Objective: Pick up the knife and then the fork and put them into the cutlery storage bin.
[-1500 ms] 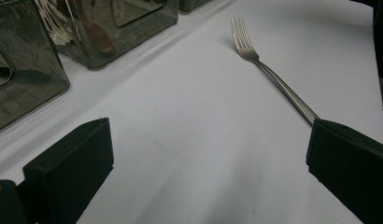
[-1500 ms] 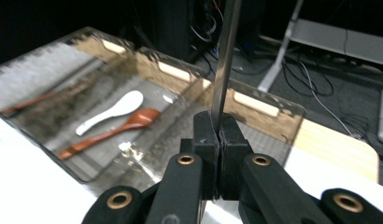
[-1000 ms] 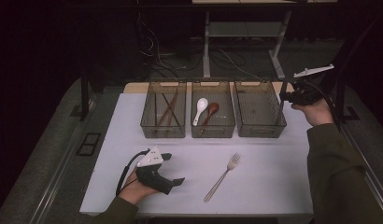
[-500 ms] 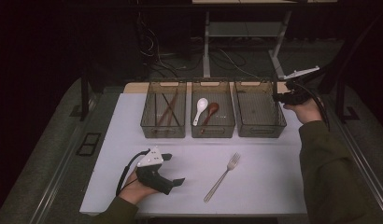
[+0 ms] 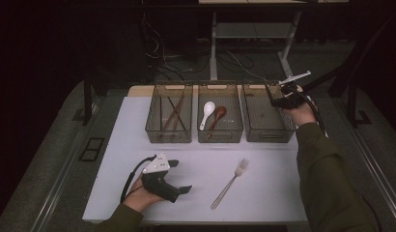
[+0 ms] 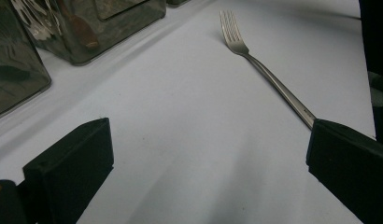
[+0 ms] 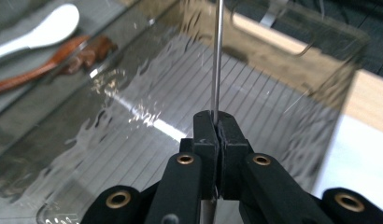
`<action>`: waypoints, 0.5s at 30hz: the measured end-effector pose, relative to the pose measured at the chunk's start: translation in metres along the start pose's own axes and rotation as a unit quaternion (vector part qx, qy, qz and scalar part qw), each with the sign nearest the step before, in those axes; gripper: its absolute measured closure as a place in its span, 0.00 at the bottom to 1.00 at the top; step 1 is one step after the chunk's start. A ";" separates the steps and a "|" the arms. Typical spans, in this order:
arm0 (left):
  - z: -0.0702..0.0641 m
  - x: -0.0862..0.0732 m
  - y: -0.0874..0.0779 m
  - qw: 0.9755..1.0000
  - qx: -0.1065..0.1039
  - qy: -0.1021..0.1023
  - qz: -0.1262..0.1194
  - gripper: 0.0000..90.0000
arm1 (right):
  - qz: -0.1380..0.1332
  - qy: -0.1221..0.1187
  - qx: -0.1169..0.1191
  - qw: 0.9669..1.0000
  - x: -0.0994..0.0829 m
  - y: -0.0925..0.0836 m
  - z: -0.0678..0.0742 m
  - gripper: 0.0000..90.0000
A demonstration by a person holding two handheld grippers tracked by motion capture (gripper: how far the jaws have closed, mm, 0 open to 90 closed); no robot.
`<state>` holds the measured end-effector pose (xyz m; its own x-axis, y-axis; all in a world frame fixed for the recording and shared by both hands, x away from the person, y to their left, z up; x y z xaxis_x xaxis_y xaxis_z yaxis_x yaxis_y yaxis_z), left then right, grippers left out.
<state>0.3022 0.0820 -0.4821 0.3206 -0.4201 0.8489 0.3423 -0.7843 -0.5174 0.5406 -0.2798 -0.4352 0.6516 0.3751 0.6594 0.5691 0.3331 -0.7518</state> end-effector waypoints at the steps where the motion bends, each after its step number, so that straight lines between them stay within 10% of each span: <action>1: 0.000 0.000 0.000 1.000 0.000 0.000 0.000 0.00 | 0.007 0.000 -0.002 1.000 -0.001 0.004 0.001 0.97; 15: -0.003 -0.001 0.002 1.000 -0.004 0.007 0.005 0.00 | 0.059 -0.024 -0.024 0.998 -0.008 0.023 0.008 0.87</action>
<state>0.2995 0.0794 -0.4837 0.3117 -0.4344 0.8450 0.3313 -0.7838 -0.5252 0.5447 -0.2683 -0.4577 0.6905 0.4511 0.5654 0.5146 0.2429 -0.8223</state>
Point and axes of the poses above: each handheld gripper's, and its own axes: y roughly forward along the jaws, x roughly out of its top, z roughly to its left, the point moved 8 cm from there along y, roughly forward along the jaws
